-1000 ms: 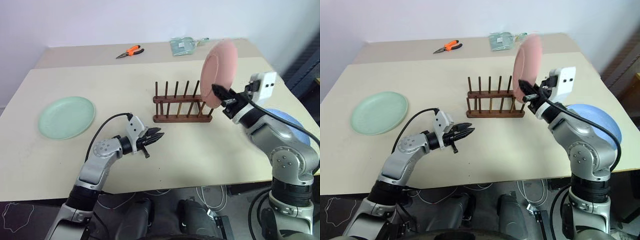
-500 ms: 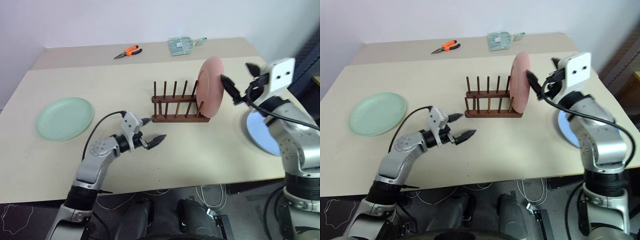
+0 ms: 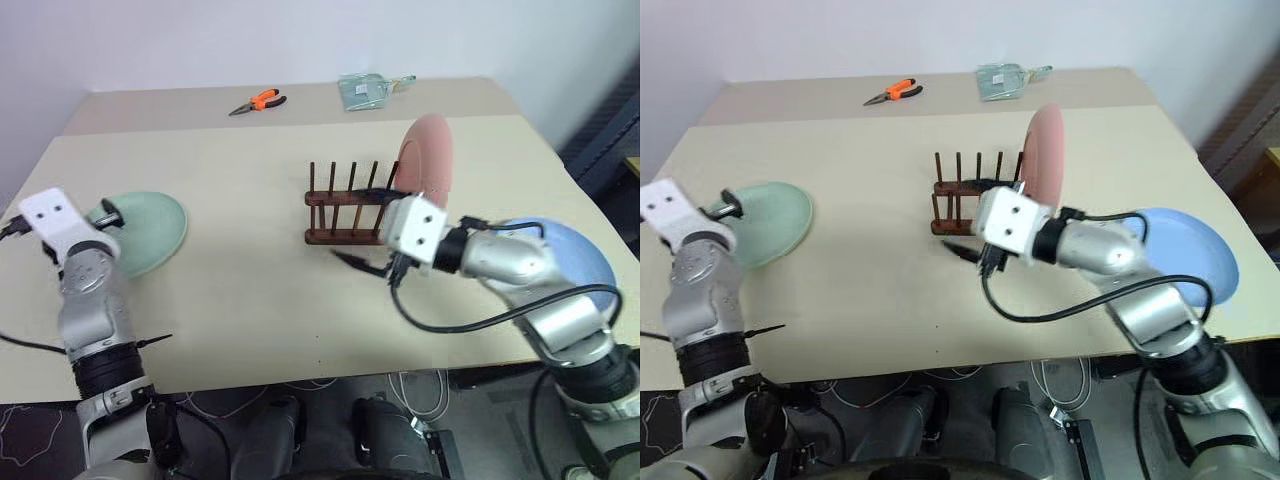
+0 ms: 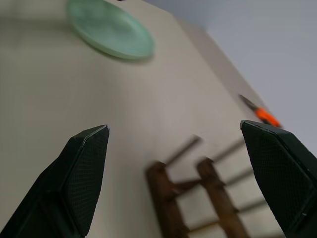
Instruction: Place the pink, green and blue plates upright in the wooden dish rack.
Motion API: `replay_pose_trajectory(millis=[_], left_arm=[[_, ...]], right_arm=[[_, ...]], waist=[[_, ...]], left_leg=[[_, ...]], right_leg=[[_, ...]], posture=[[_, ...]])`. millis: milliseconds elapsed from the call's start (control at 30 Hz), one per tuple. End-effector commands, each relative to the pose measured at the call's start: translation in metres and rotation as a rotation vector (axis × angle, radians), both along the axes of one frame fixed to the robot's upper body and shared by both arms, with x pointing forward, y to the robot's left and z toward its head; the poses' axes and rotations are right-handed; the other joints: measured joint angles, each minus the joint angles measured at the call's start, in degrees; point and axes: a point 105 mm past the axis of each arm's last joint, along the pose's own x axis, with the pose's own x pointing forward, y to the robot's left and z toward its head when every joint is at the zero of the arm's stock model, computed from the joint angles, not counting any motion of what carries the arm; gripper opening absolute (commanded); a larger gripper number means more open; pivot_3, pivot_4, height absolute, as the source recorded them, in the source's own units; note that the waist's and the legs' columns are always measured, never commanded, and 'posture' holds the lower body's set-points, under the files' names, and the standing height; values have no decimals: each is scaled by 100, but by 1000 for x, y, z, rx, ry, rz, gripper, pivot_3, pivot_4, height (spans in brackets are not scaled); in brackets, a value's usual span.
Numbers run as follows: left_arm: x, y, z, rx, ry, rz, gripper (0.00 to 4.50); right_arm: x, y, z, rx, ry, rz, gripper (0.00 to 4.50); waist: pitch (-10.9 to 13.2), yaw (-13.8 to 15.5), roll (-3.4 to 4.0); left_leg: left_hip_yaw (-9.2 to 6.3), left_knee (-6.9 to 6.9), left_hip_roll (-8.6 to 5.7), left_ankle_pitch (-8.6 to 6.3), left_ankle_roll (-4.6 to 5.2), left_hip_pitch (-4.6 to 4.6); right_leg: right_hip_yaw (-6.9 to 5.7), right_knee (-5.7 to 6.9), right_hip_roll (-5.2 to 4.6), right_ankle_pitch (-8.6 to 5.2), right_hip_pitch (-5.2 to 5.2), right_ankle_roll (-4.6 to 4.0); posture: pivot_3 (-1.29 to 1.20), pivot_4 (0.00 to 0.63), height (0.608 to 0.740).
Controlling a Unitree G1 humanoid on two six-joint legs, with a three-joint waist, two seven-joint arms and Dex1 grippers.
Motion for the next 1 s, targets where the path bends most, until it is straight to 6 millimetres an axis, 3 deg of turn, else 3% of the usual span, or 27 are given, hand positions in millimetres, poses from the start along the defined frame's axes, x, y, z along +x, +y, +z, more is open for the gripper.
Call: replay_pose_trajectory(millis=[33, 233, 333, 433, 567, 667, 833, 1000], left_arm=[[-16, 12, -3, -105, -12, 64, 4498], [-30, 1, -37, -384, -5, 79, 4498], [-37, 1, -53, -526, -25, 149, 3562], [-30, -3, -47, -527, -41, 103, 2075], [-10, -20, -23, -455, -96, -59, 44], [8, -47, 23, -295, -218, -245, 44], [24, -111, 89, -97, -371, -543, 44], [28, -166, 117, -7, -400, -763, 44]], right_arm=[[-2, 10, 2, -4, -51, 45, 4326], [0, 13, -4, 7, -43, 53, 4326], [4, 11, -6, 7, -56, 30, 4500], [8, 8, -8, 5, -36, 6, 4500], [20, -2, -14, -31, -11, -68, 4500], [24, -4, -7, -34, -72, -95, 4500], [24, 8, 8, -38, -203, -63, 4500], [34, 21, 18, -86, -364, -72, 4500]], waist=[[-1, -8, -3], [-3, -32, -8], [-5, -35, -9], [-5, -38, -9], [-8, -22, -17], [-7, -16, -18], [-5, -49, -20], [-5, -86, -20]], left_leg=[[0, 0, 0, -1, -1, 0], [-1, -1, 0, 0, -10, 0], [-1, -1, 0, -4, -17, 3], [-1, -4, 0, -4, -20, 5], [-3, -2, -1, -2, -24, 5], [-3, -2, -2, -2, -26, 5], [-2, -7, -2, 7, -43, 4], [1, -14, -2, 15, -52, 4]], right_leg=[[0, 1, 0, 0, 0, 0], [0, 10, 2, 0, 1, -1], [0, 9, 1, 0, 2, -1], [0, 10, 3, 0, 4, -1], [-3, 8, 3, 0, 4, -1], [-3, 8, 1, 0, 6, -2], [0, 9, 2, 0, 4, -3], [4, 10, 5, 0, 1, -3]], posture=[[0, 150, 740], [0, 150, 740], [0, 150, 740], [0, 150, 740], [0, 150, 740], [0, 150, 740], [0, 150, 740], [0, 150, 740]])
